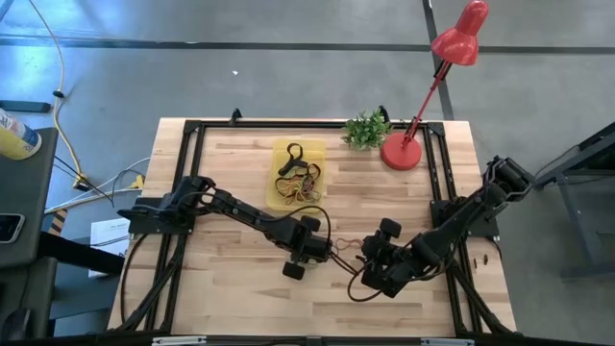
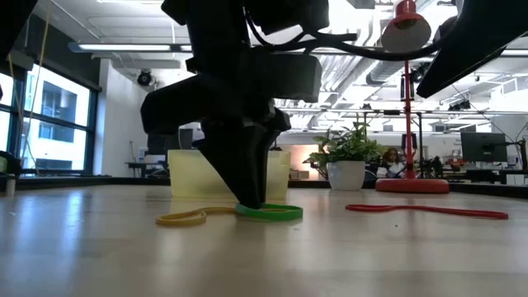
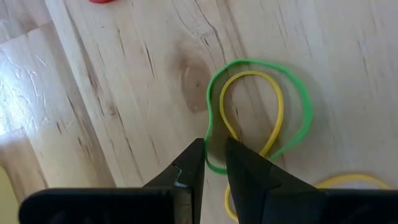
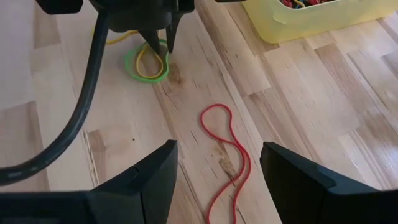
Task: Pick and place rubber bands into bin
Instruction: Put the green rubber band into the yellow bin
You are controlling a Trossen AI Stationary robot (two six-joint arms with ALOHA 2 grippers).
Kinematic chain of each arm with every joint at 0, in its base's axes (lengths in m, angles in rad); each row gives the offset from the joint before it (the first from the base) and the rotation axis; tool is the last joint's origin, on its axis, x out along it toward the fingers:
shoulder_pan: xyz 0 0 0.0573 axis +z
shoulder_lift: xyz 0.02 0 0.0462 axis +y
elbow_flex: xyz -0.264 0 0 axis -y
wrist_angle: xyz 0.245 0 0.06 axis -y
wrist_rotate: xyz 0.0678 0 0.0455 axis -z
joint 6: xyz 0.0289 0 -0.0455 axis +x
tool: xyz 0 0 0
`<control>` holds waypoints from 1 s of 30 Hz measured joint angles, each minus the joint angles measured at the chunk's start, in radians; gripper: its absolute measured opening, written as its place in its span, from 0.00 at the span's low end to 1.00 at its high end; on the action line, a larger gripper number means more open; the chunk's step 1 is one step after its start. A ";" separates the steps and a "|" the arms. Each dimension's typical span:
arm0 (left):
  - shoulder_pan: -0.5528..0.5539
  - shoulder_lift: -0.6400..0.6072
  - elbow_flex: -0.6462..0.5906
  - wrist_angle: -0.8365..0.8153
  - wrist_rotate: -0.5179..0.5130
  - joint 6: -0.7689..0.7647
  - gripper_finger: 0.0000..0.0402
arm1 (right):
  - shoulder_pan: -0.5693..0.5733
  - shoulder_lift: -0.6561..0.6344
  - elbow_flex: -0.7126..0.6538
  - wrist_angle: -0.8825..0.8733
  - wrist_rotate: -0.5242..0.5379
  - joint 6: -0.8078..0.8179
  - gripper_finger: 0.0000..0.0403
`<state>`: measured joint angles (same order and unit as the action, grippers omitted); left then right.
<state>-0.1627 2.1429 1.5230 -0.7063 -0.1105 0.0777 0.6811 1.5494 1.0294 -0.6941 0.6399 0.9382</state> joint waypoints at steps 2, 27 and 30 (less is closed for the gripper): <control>0.000 0.008 0.001 0.001 0.007 -0.007 0.14 | 0.000 0.000 0.000 0.000 0.000 0.000 0.55; 0.010 0.021 0.002 -0.001 0.030 -0.015 0.01 | 0.000 0.000 0.000 0.003 0.003 -0.003 0.55; 0.010 0.004 -0.001 -0.001 0.016 -0.015 0.00 | 0.000 0.000 0.000 0.003 0.003 -0.003 0.55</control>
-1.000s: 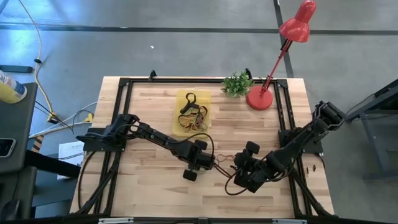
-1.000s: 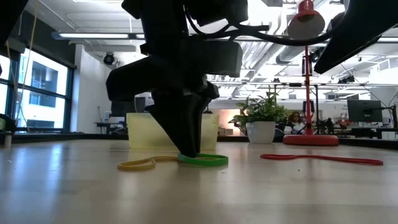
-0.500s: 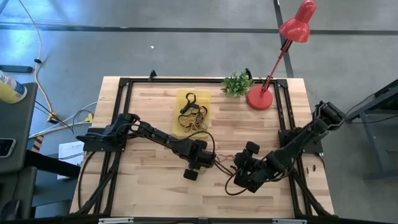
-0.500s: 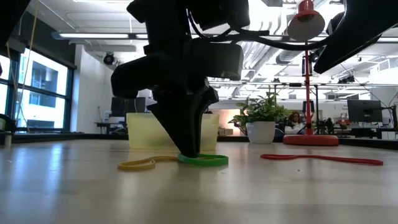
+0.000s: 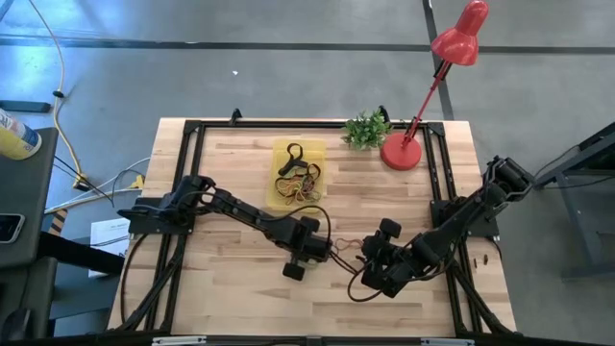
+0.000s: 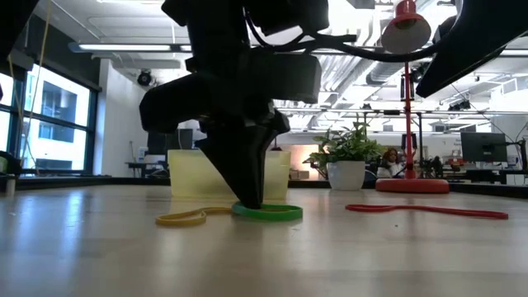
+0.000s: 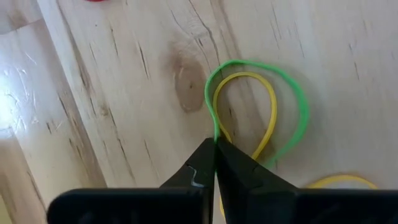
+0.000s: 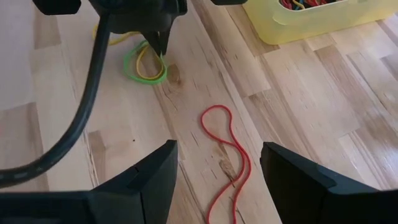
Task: Pick and place rubber bands into bin
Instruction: Put the green rubber band into the yellow bin
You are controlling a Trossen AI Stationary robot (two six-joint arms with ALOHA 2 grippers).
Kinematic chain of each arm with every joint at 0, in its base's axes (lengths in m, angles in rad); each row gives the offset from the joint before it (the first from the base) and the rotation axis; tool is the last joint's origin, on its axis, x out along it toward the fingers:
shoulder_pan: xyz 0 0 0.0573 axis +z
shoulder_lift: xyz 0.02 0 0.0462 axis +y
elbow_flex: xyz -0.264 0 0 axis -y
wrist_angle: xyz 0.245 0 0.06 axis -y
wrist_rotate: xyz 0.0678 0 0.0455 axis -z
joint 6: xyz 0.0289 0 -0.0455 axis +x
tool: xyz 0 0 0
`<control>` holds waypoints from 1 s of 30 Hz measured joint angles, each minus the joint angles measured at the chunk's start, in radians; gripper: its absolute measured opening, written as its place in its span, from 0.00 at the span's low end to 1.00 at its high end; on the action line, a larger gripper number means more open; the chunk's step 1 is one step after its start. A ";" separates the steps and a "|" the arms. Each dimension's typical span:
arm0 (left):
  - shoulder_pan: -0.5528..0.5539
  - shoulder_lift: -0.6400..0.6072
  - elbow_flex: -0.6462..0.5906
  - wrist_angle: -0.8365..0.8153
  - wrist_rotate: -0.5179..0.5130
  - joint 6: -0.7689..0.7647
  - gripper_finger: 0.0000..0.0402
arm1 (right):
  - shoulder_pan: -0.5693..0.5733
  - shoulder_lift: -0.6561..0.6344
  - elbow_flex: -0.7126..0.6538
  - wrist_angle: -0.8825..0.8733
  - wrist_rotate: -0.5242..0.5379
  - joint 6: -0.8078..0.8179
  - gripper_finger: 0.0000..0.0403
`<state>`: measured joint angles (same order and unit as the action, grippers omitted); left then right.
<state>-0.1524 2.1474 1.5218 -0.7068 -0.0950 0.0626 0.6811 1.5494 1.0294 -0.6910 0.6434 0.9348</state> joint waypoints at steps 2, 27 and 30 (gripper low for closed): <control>0.000 -0.010 -0.002 -0.007 -0.020 0.000 0.00 | 0.000 0.000 0.000 0.000 0.001 0.000 0.55; 0.002 -0.356 0.001 -0.084 -0.208 0.058 0.00 | -0.002 0.000 0.000 -0.023 0.005 -0.001 0.55; 0.011 -0.387 0.001 -0.095 -0.240 0.077 0.00 | -0.009 0.000 0.000 -0.023 0.006 -0.001 0.55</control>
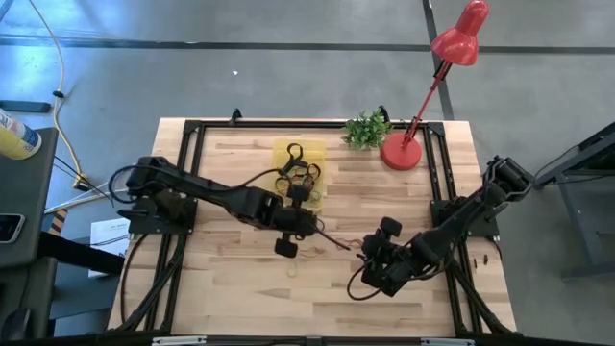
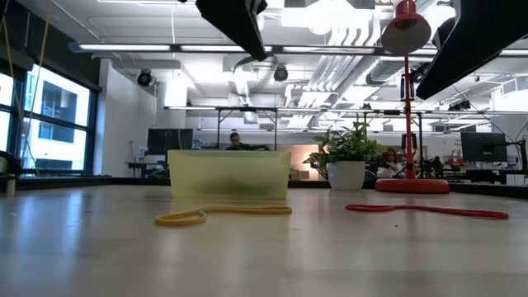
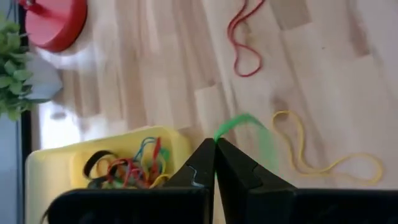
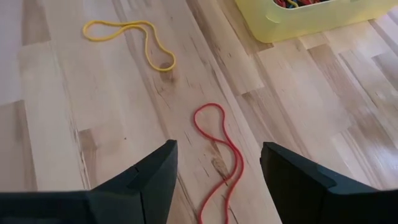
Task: Pick and place rubber bands into bin
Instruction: Put the green rubber band into the yellow bin
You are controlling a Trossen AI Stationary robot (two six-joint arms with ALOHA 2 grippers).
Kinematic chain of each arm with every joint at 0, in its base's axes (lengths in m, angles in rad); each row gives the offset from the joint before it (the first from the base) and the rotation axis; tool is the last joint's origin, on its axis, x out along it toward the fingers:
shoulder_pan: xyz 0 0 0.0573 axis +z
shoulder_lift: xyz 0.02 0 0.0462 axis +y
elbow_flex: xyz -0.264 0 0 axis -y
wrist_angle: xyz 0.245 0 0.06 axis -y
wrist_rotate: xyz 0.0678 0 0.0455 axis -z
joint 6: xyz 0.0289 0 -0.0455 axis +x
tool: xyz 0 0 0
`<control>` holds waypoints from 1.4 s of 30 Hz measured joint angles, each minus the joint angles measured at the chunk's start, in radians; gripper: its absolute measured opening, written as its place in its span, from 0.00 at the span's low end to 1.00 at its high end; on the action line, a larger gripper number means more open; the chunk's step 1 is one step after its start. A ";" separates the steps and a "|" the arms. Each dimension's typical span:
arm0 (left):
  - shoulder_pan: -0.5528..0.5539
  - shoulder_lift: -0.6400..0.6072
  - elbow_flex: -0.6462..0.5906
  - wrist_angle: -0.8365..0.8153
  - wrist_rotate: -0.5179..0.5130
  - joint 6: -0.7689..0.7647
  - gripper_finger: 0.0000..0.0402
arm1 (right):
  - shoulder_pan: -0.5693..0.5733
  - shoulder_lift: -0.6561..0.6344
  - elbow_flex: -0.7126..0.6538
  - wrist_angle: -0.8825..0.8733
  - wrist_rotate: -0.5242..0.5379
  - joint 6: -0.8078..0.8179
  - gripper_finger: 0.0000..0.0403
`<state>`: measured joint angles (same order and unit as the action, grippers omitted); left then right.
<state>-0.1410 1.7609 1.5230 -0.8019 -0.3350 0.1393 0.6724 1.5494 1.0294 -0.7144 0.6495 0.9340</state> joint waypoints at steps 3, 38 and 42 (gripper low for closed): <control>0.022 -0.010 0.000 -0.024 -0.003 0.012 0.00 | -0.015 0.000 0.000 0.000 -0.001 -0.001 0.55; 0.556 -0.015 -0.026 -0.095 0.134 0.414 0.00 | -0.058 0.000 0.000 0.052 0.038 0.035 0.55; 0.554 -0.015 -0.080 -0.070 0.134 0.414 0.00 | -0.058 0.000 0.000 0.057 0.043 0.038 0.55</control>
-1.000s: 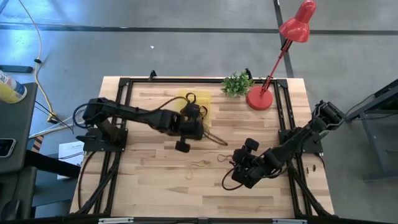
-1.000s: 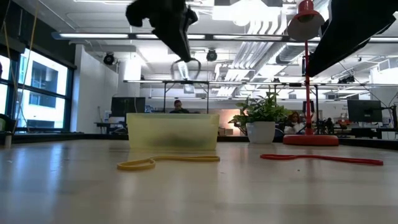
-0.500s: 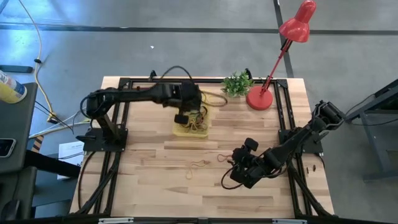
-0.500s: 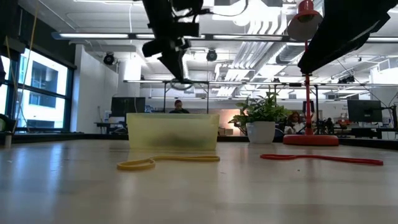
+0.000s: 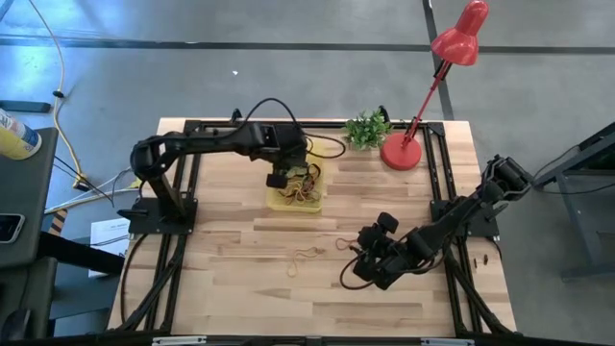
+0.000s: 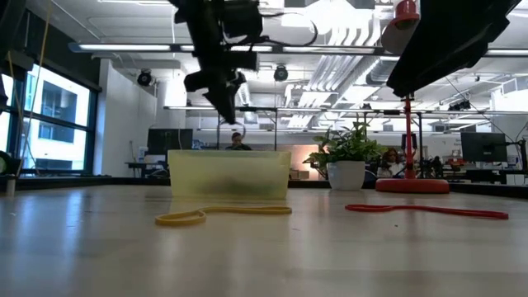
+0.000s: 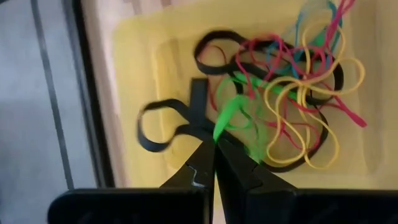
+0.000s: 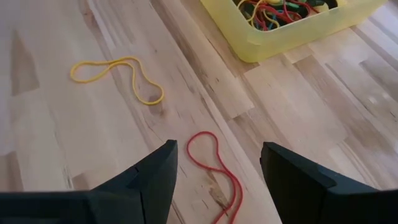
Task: Pick and place rubber bands into bin
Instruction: Put the green rubber band into the yellow bin, then put the yellow rubber band into the yellow bin
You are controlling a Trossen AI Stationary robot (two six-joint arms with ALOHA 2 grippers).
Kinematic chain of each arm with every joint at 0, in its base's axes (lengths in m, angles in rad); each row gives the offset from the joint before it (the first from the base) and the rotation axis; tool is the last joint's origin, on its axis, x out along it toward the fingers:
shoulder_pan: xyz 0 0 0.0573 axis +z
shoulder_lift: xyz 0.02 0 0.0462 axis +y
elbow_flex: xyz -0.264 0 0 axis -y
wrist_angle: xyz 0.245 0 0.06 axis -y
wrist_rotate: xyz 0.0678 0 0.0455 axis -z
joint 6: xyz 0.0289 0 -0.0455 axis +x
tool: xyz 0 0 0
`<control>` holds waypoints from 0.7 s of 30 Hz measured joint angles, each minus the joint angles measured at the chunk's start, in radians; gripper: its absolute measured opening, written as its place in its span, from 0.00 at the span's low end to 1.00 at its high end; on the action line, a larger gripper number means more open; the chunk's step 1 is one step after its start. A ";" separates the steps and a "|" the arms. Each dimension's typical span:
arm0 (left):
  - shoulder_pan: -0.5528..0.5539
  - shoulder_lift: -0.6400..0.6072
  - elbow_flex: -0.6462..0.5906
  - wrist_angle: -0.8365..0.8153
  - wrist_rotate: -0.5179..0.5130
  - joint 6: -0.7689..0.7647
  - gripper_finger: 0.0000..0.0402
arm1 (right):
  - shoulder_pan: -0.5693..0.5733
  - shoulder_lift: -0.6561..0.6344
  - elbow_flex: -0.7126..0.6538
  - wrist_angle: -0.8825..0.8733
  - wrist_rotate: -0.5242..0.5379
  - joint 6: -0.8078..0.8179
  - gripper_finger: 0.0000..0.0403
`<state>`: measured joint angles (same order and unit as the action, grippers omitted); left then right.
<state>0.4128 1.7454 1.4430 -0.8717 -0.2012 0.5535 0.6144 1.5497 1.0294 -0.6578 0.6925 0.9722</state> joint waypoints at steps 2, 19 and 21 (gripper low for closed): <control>-0.001 0.000 -0.036 0.013 0.000 -0.014 0.00 | 0.000 0.000 0.000 0.003 0.000 -0.001 0.55; -0.023 -0.002 -0.117 0.062 0.127 -0.080 0.43 | -0.033 0.000 0.000 0.025 -0.012 -0.011 0.55; -0.037 -0.002 -0.113 0.057 0.155 -0.080 0.47 | -0.033 0.000 0.000 0.027 -0.013 -0.011 0.55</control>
<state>0.3753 1.7435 1.3297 -0.8151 -0.0464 0.4740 0.5816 1.5497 1.0294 -0.6308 0.6793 0.9611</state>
